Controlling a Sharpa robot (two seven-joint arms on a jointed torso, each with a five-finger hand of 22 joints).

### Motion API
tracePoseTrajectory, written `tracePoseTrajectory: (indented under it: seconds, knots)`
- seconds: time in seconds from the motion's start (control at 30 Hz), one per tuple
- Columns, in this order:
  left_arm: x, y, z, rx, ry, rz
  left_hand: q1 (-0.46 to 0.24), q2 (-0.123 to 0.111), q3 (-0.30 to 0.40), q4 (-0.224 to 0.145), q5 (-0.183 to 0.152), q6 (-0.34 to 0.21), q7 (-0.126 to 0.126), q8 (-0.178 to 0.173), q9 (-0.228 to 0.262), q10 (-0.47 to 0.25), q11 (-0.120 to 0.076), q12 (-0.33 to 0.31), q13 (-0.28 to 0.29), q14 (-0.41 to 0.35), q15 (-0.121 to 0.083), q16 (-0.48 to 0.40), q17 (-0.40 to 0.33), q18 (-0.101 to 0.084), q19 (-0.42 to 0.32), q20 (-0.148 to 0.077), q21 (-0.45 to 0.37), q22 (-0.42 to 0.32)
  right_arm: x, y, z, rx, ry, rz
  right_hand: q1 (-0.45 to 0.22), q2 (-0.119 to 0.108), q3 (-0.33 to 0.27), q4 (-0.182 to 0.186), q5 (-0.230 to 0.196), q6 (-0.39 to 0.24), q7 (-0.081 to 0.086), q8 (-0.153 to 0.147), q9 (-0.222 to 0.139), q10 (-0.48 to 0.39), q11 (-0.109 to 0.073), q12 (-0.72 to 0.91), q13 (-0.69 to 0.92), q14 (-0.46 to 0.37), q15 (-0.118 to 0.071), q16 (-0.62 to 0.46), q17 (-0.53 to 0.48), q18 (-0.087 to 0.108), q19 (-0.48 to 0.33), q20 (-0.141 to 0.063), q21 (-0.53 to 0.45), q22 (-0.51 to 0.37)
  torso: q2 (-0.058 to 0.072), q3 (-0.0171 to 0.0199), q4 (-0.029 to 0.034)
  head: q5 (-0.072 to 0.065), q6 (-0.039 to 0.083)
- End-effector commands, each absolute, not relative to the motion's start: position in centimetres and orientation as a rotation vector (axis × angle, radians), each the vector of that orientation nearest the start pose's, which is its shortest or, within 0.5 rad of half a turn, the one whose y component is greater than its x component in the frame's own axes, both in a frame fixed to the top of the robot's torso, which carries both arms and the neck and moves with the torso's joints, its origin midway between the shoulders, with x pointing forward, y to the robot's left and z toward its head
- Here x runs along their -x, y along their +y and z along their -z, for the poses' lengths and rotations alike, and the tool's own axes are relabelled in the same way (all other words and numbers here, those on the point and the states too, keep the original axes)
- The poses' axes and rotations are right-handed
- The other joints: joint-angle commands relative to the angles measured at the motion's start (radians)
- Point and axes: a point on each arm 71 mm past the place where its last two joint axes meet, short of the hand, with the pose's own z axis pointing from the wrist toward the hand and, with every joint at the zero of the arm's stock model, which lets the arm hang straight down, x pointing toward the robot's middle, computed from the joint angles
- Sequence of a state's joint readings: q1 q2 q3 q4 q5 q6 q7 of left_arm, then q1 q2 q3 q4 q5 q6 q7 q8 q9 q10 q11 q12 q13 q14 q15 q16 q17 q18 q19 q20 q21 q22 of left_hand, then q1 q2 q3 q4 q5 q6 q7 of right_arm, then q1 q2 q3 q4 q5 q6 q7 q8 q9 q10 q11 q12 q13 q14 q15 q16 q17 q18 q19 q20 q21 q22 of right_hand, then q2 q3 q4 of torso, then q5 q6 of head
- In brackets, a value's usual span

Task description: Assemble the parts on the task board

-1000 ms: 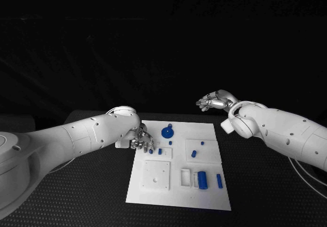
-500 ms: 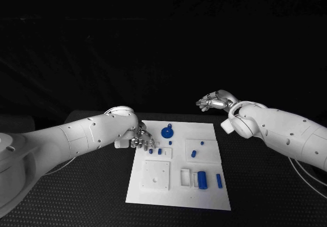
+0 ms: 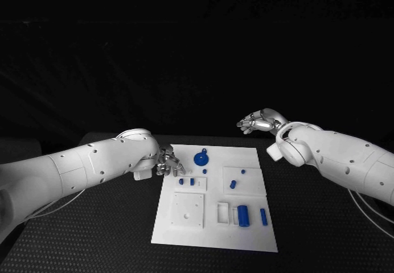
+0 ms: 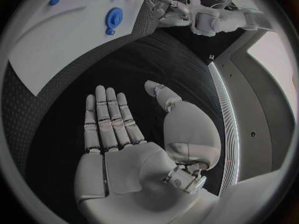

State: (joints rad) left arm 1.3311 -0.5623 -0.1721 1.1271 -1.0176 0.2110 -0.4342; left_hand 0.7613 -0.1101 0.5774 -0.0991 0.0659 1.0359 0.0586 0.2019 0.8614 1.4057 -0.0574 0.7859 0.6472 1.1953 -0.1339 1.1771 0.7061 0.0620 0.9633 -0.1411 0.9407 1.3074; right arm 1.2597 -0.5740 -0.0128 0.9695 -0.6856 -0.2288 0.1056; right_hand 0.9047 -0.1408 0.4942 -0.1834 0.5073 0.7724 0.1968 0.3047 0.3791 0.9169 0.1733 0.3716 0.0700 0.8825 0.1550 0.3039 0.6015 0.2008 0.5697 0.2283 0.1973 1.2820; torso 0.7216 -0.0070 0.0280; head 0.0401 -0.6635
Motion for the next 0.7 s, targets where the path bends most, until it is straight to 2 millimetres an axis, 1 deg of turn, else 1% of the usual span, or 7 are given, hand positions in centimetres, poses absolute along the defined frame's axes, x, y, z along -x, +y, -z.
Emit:
tracePoseTrajectory:
  seconds: [0.03,0.1,0.17,0.23,0.43,0.6,0.7]
  knots:
    - [-54.7,18.7,21.5,0.136,2.229,0.347,0.013,0.008,0.001,-0.009,0.006,-0.008,0.003,-0.014,-0.011,0.004,0.006,-0.007,-0.002,0.001,-0.005,-0.005,-0.002,0.008,0.006,-0.074,0.0,0.016,-58.8,-23.2,17.7,-0.577,1.643,-0.943,0.0,0.008,0.0,-0.004,0.003,-0.006,0.022,0.005,-0.002,0.003,0.003,-0.007,-0.001,0.005,0.004,-0.003,0.002,0.01,0.001,0.006,-0.006,0.001,0.001,-0.0006,-0.0005,-0.001,0.001]
    - [-54.1,18.8,21.4,0.138,2.196,0.368,0.015,0.009,0.0,-0.011,0.005,-0.014,0.006,-0.021,-0.018,0.003,0.008,-0.008,-0.002,0.001,-0.006,-0.006,-0.003,0.008,0.007,-0.075,-0.001,0.015,-58.7,-23.3,17.7,-0.578,1.643,-0.942,0.001,0.008,0.0,-0.004,0.003,-0.006,0.022,0.005,-0.002,0.003,0.003,-0.007,-0.001,0.005,0.004,-0.003,0.002,0.01,0.001,0.006,-0.006,0.001,0.001,-0.0008,-0.0012,-0.001,0.0]
    - [-53.6,18.9,21.4,0.145,2.184,0.381,0.014,0.002,-0.002,-0.009,0.001,-0.018,0.007,-0.025,-0.023,0.002,0.009,-0.01,-0.003,0.001,-0.007,-0.007,-0.004,0.008,0.008,-0.075,-0.001,0.015,-58.7,-23.4,17.7,-0.579,1.643,-0.94,0.001,0.008,0.0,-0.004,0.003,-0.006,0.022,0.005,-0.002,0.003,0.003,-0.007,-0.001,0.005,0.004,-0.003,0.002,0.01,0.001,0.006,-0.006,0.001,0.001,-0.0008,-0.0015,-0.001,0.002]
    - [-53.2,19.1,21.6,0.141,2.17,0.379,0.013,-0.001,-0.002,-0.005,-0.001,-0.02,0.007,-0.027,-0.028,0.003,0.01,-0.01,-0.003,0.002,-0.008,-0.008,-0.005,0.008,0.01,-0.075,-0.002,0.014,-58.7,-23.6,17.7,-0.581,1.643,-0.937,0.001,0.008,0.0,-0.004,0.004,-0.006,0.022,0.005,-0.002,0.003,0.003,-0.007,-0.001,0.005,0.004,-0.003,0.002,0.011,0.001,0.006,-0.006,0.001,0.0,-0.0009,-0.0011,-0.003,0.001]
    - [-52.2,19.2,22.2,0.126,2.161,0.38,0.001,-0.02,0.002,0.027,-0.005,-0.011,0.005,-0.028,-0.041,0.005,0.007,-0.011,-0.003,0.007,-0.012,-0.01,-0.007,0.008,0.017,-0.077,-0.006,0.011,-58.7,-23.7,17.7,-0.582,1.642,-0.935,0.001,0.008,0.0,-0.004,0.003,-0.006,0.022,0.005,-0.002,0.003,0.003,-0.007,-0.001,0.005,0.004,-0.003,0.002,0.011,0.001,0.006,-0.007,0.002,0.001,0.0002,-0.001,-0.002,0.001]
    - [-51.7,19.1,23.1,0.128,2.181,0.383,-0.002,-0.021,0.002,0.038,-0.005,-0.008,0.004,-0.027,-0.044,0.005,0.006,-0.011,-0.003,0.008,-0.012,-0.01,-0.008,0.008,0.018,-0.078,-0.007,0.011,-58.7,-23.6,17.7,-0.581,1.642,-0.936,0.001,0.008,0.0,-0.005,0.003,-0.006,0.022,0.005,-0.002,0.003,0.003,-0.007,-0.001,0.005,0.004,-0.003,0.002,0.011,0.001,0.006,-0.007,0.002,0.0,-0.0007,-0.0007,-0.002,0.0]
    - [-51.5,19.0,23.5,0.124,2.197,0.381,-0.005,-0.022,0.002,0.044,-0.006,-0.007,0.004,-0.027,-0.046,0.005,0.006,-0.011,-0.002,0.009,-0.013,-0.01,-0.008,0.008,0.019,-0.078,-0.007,0.011,-58.7,-23.6,17.7,-0.582,1.642,-0.935,0.001,0.008,0.0,-0.005,0.003,-0.006,0.022,0.005,-0.002,0.003,0.003,-0.007,-0.001,0.005,0.004,-0.003,0.002,0.011,0.001,0.006,-0.007,0.002,0.001,-0.0007,-0.0018,-0.002,0.001]
